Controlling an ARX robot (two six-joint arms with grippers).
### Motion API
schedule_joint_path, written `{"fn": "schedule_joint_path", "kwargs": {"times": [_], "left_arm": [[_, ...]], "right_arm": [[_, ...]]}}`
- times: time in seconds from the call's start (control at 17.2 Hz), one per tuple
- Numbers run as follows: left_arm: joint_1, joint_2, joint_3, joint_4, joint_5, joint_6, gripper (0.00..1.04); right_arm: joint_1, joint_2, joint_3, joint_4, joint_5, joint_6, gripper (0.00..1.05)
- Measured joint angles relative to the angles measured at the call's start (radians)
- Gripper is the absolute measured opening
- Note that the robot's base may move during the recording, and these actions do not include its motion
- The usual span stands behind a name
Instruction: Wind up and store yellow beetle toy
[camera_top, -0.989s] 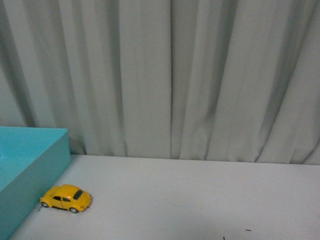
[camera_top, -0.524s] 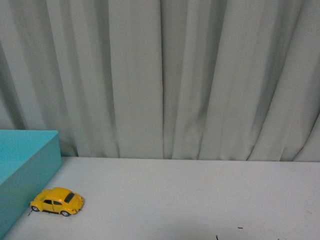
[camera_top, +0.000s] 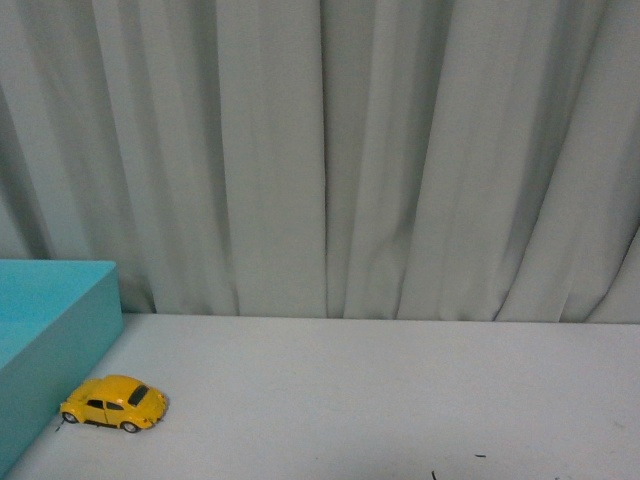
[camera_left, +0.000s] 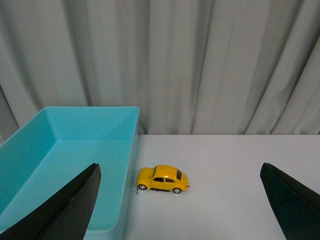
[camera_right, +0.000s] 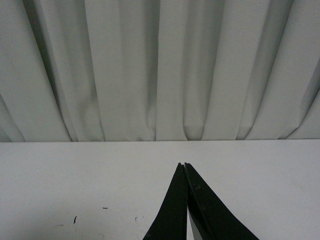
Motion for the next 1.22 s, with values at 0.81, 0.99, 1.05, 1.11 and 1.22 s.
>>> {"fn": "schedule_joint_path", "kwargs": {"times": [0.81,0.99,1.05,1.11,1.22], "left_arm": [[0.0,0.0,0.0,0.0,0.0,0.0,0.98],[0.0,0.0,0.0,0.0,0.0,0.0,0.98],[0.0,0.0,0.0,0.0,0.0,0.0,0.98],[0.0,0.0,0.0,0.0,0.0,0.0,0.98],[0.0,0.0,0.0,0.0,0.0,0.0,0.98]], "right_arm": [[0.0,-0.339,0.0,-0.348,0.001,0.0,0.02],[0.0,-0.339,0.0,-0.348,0.001,0.0,0.16],[0.0,-0.339,0.0,-0.348,0.001,0.0,0.23],[0.0,-0.339,0.0,-0.348,0.001,0.0,0.34],[0.0,-0.339,0.0,-0.348,0.001,0.0,0.56]]}}
